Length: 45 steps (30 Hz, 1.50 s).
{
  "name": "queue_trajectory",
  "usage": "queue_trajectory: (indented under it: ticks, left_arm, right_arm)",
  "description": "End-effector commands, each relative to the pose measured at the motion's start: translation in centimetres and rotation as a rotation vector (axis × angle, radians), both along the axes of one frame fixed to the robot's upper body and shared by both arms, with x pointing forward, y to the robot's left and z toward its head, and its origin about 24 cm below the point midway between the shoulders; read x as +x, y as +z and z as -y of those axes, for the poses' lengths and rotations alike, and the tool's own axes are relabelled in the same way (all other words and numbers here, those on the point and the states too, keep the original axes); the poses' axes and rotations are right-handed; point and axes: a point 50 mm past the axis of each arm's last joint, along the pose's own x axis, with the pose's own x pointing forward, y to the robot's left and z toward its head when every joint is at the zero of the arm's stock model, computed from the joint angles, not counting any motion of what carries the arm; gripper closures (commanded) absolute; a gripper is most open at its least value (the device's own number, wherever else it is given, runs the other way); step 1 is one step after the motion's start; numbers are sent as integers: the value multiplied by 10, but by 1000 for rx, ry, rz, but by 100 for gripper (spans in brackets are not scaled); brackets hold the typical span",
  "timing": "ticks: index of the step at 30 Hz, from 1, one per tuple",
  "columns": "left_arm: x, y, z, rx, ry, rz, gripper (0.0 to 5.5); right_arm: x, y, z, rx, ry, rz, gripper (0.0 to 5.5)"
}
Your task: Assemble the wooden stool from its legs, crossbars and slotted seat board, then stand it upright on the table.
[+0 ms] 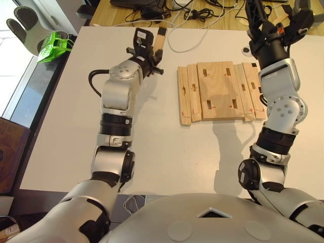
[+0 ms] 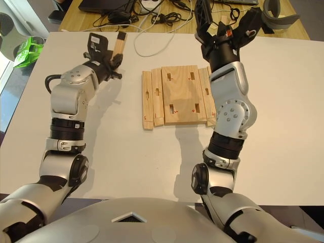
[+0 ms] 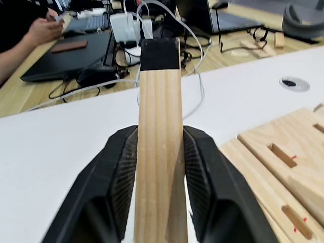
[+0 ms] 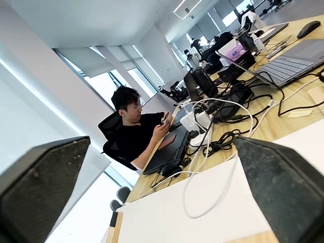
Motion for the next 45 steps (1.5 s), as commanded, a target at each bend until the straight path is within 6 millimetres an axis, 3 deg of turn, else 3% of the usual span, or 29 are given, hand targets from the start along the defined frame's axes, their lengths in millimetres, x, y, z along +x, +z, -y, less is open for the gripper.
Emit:
queue_trajectory:
  ticks: [1,3,7,12,18,39,42,45]
  left_arm:
    - [-2,18,6,-78,-80,188,420]
    - [-5,23,13,-89,-151,262,421]
    - [-12,36,24,-132,-260,380,421]
    - [-27,41,37,-109,-425,435,421]
    - [-46,29,50,-74,-546,416,421]
    - [-57,24,52,-38,-617,419,421]
    - [-56,27,51,-35,-612,435,421]
    - [-56,30,53,-38,-616,451,421]
  right_arm:
    - [-3,25,-17,24,202,71,10]
    - [-7,30,-25,31,306,85,10]
    - [-13,30,-35,11,417,79,99]
    - [-16,24,-40,-78,480,60,104]
    - [-15,19,-41,-175,492,48,104]
    - [-11,12,-38,-159,458,5,464]
    - [-10,12,-38,-155,456,-6,509]
    - [-10,10,-37,-157,461,-16,510]
